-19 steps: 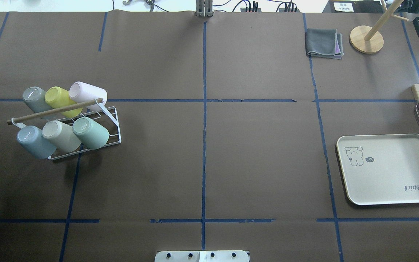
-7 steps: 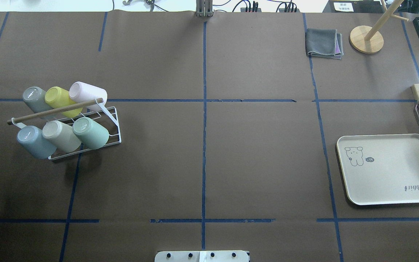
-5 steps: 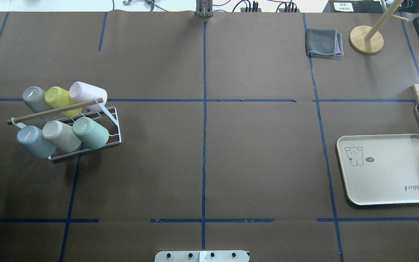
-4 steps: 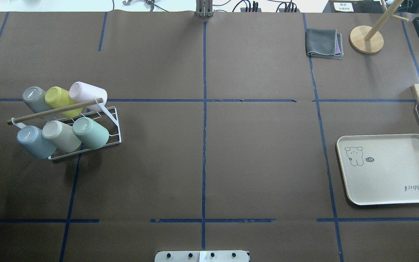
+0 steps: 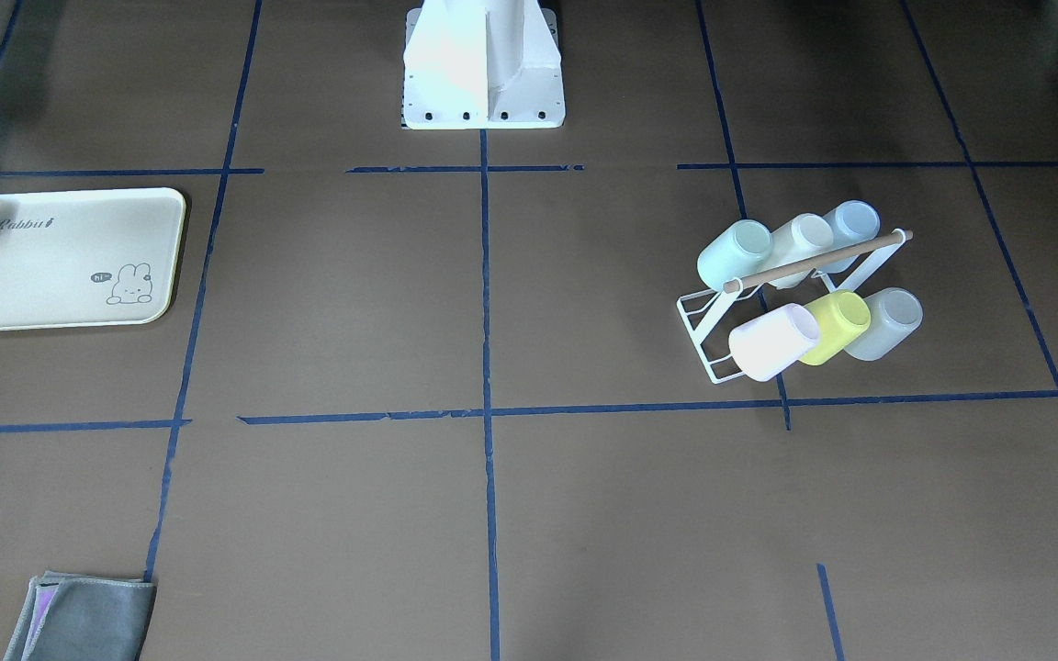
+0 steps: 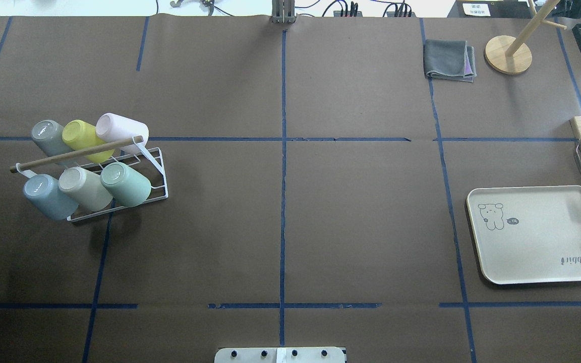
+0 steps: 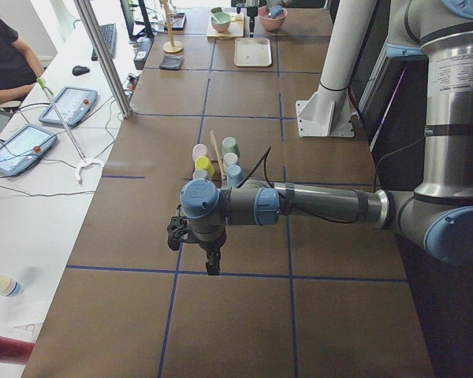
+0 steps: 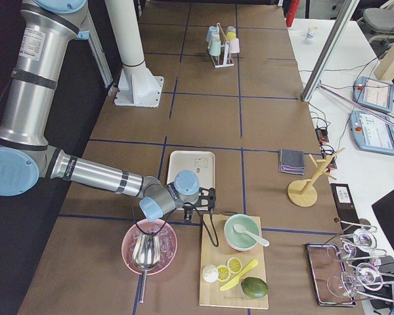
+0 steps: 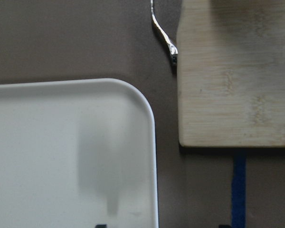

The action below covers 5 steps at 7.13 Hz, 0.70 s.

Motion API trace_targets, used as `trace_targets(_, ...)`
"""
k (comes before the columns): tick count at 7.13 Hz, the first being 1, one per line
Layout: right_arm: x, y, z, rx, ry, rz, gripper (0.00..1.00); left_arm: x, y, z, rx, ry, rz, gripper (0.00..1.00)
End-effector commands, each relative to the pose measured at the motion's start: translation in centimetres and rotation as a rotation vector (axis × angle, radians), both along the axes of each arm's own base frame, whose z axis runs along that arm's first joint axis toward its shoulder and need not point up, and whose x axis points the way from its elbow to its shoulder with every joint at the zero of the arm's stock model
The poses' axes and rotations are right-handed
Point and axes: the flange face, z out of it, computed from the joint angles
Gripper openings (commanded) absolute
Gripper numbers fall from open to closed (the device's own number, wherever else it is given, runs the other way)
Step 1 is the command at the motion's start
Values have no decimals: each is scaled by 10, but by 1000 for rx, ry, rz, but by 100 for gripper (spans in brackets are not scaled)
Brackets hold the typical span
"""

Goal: Pick up and place green cup on tray

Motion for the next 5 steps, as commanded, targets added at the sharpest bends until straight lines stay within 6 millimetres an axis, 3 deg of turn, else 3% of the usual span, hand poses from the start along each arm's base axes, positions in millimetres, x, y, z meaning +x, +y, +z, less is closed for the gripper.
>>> trace_targets(1, -13, -1, -2, 3, 0, -27, 81, 0, 0, 1, 0, -2, 1, 100)
trace_targets(2, -14, -1, 0, -1, 2, -30, 75, 1, 0, 2, -2, -2, 1, 100)
trace_targets(5, -14, -1, 4, -4, 11, -28, 21, 1, 0, 2, -3, -2, 1, 100)
